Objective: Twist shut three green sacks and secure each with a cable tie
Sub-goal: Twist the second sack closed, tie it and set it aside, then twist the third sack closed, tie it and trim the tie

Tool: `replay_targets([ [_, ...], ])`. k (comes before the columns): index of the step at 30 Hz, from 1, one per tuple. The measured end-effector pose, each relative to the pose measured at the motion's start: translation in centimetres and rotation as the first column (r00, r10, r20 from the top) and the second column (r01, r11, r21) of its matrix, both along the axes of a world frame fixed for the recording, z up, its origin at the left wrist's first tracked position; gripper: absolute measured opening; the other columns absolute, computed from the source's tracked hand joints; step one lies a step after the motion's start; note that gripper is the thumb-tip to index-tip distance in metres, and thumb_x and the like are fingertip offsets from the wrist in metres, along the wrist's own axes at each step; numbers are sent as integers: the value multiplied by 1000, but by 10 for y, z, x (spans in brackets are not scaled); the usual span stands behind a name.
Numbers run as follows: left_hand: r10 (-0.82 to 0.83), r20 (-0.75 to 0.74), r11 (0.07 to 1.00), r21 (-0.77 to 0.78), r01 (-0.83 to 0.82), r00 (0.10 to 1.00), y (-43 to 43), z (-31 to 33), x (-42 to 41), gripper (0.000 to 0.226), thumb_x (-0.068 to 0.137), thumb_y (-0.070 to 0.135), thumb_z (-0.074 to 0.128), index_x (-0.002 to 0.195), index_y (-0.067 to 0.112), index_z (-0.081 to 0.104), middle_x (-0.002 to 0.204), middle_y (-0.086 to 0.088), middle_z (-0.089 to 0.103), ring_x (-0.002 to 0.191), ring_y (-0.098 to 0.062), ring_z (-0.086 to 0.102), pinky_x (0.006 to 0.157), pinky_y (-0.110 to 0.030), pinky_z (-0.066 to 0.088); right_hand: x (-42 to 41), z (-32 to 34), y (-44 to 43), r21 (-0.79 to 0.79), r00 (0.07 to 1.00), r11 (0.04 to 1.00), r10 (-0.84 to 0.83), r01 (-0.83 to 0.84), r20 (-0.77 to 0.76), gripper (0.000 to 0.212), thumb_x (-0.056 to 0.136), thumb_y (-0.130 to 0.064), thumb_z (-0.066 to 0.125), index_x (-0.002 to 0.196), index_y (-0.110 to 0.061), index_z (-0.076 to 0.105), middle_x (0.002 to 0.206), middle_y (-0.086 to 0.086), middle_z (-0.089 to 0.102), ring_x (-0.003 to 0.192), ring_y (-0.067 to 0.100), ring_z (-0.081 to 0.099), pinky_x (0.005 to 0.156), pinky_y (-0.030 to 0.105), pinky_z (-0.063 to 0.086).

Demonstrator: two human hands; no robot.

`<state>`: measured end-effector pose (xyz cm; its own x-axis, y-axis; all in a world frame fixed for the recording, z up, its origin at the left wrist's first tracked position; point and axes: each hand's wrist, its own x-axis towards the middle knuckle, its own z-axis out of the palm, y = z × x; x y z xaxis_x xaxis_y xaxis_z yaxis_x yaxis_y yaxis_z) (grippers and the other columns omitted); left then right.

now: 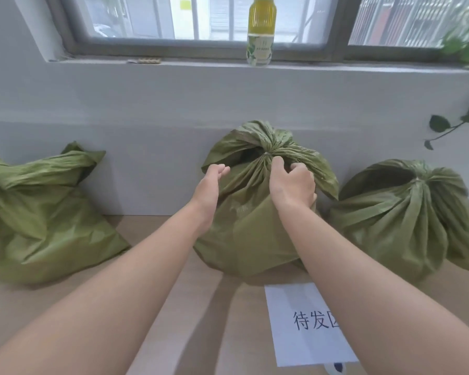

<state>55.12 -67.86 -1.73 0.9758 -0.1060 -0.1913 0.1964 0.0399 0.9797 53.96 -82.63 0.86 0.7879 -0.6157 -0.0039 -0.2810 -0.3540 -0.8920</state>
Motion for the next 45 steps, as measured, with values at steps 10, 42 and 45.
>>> replay_targets([
  [10,64,78,998,13,-65,995,25,110,-102,56,102,53,33,154,34,39,168,9,26,157,-15,15,128,-49,7,-105,91,33,441,977,879,112,-183,183,34,102,-43,39,85,-14,47,80,1,40,73,21,36,72,38,35],
  [42,265,98,964,-13,-266,959,387,143,-461,61,101,55,38,157,30,38,164,-12,32,153,-32,26,123,-45,21,-429,122,379,428,851,743,502,-515,153,50,99,-40,44,130,-5,62,137,24,58,100,34,59,87,39,46],
  [45,276,76,961,-1,-277,958,421,138,-460,60,101,55,37,156,31,39,164,-13,32,153,-32,25,125,-48,19,-433,115,416,456,860,739,490,-496,141,47,99,-41,43,123,-7,65,104,-12,36,94,10,36,78,37,37],
])
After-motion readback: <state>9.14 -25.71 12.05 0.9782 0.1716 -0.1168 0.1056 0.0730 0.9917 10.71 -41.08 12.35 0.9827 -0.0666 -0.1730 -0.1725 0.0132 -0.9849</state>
